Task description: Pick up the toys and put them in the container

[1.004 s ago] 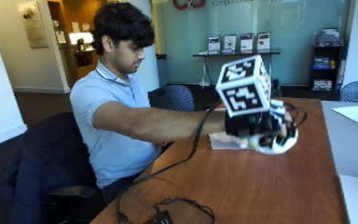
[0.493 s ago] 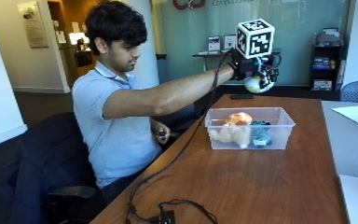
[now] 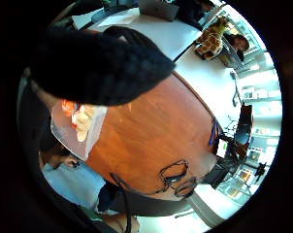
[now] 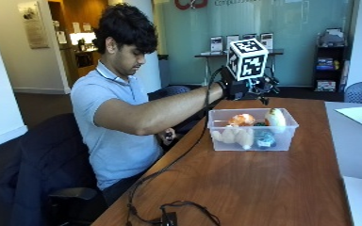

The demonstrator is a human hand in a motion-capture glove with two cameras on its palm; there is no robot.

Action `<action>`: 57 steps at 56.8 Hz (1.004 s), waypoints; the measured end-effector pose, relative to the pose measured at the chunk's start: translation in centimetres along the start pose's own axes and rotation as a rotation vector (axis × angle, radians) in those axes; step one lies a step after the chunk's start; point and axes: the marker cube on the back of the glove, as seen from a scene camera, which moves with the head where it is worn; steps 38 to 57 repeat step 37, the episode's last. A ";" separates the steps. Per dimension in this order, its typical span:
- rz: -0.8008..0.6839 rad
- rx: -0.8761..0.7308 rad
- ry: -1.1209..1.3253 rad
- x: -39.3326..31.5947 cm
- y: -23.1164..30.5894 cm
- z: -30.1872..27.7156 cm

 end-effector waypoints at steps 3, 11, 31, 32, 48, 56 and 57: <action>0.012 0.010 0.003 1.3 1.3 0.0; 0.019 0.036 0.003 3.8 4.2 1.3; 0.068 -0.007 0.139 10.6 9.8 10.6; 0.068 -0.010 0.143 10.9 10.0 11.0; 0.068 -0.005 0.147 11.9 10.9 12.2; 0.068 -0.005 0.147 11.9 10.9 12.2; 0.068 -0.005 0.147 11.9 10.9 12.2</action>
